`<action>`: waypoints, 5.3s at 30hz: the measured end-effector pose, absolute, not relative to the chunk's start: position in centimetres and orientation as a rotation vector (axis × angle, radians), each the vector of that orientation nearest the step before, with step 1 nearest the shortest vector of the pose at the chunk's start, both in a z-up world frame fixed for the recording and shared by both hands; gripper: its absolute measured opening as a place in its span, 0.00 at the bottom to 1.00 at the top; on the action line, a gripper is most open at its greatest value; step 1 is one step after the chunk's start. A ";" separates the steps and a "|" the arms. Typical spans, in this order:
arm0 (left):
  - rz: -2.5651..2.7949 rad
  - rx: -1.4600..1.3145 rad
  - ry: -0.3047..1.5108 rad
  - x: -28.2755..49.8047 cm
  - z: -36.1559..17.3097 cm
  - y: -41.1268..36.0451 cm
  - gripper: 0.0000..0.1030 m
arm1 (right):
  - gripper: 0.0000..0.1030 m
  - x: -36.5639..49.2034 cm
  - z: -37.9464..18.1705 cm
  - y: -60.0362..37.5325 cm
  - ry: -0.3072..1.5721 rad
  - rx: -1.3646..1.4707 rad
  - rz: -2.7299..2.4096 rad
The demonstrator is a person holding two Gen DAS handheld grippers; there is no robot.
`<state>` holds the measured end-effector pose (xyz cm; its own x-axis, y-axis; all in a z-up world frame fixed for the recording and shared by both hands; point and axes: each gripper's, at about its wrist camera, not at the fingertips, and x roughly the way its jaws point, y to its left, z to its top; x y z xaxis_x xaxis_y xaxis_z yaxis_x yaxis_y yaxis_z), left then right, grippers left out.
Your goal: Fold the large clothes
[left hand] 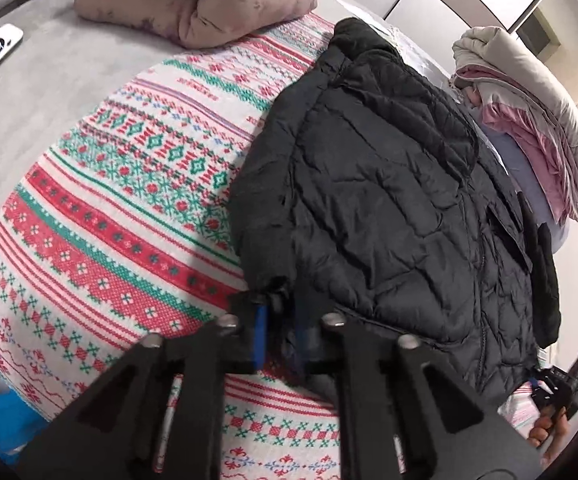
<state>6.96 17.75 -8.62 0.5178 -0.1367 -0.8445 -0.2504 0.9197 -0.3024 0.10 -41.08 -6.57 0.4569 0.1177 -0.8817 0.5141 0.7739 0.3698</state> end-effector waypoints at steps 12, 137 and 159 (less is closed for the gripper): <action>0.108 -0.350 0.871 4.0 -3.7 17.5 0.04 | 0.05 -3.7 -2.1 -38.7 0.911 0.670 -0.158; 0.036 -0.069 0.941 15.7 -4.4 4.7 0.78 | 0.72 7.6 -5.6 -35.5 0.998 0.512 -0.204; -0.172 0.132 1.023 20.0 -4.3 -5.6 0.78 | 0.78 9.3 -5.4 -36.1 0.862 0.748 -0.189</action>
<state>20.02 -5.61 -4.25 0.5090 -0.0809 -0.8569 0.2040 0.9785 0.0288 9.33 -36.15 -5.39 0.6523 0.1386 -0.7452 0.4374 0.7341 0.5194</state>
